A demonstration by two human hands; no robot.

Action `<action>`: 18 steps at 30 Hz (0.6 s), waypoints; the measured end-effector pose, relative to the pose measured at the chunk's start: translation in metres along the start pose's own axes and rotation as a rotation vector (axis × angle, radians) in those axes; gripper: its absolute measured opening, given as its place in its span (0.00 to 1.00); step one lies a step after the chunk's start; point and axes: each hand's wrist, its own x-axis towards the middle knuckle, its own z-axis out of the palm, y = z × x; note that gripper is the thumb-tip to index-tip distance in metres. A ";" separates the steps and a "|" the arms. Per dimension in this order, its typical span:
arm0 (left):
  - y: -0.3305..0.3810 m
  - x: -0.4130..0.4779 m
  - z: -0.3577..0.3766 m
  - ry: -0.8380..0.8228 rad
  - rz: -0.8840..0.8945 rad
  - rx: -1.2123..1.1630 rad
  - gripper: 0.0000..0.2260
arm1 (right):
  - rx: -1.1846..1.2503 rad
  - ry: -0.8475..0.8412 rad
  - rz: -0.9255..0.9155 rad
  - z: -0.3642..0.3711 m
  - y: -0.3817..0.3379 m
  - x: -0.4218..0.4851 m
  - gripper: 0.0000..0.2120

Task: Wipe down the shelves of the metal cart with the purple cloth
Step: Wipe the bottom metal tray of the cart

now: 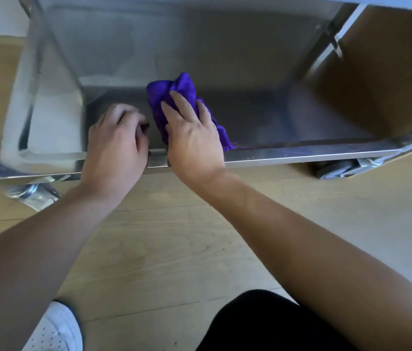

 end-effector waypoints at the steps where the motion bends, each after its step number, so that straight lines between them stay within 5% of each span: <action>1: -0.002 0.000 -0.002 -0.004 -0.001 -0.013 0.11 | 0.030 0.010 -0.024 -0.002 0.001 0.000 0.24; 5: -0.002 -0.004 -0.008 0.003 0.015 -0.009 0.11 | 0.185 0.205 -0.016 -0.028 0.053 -0.003 0.20; 12: 0.000 -0.008 0.001 0.010 0.032 -0.041 0.10 | 0.024 0.157 0.603 -0.079 0.231 -0.015 0.21; 18: 0.005 -0.009 0.007 0.049 0.037 0.001 0.12 | -0.017 0.170 0.699 -0.075 0.231 -0.018 0.21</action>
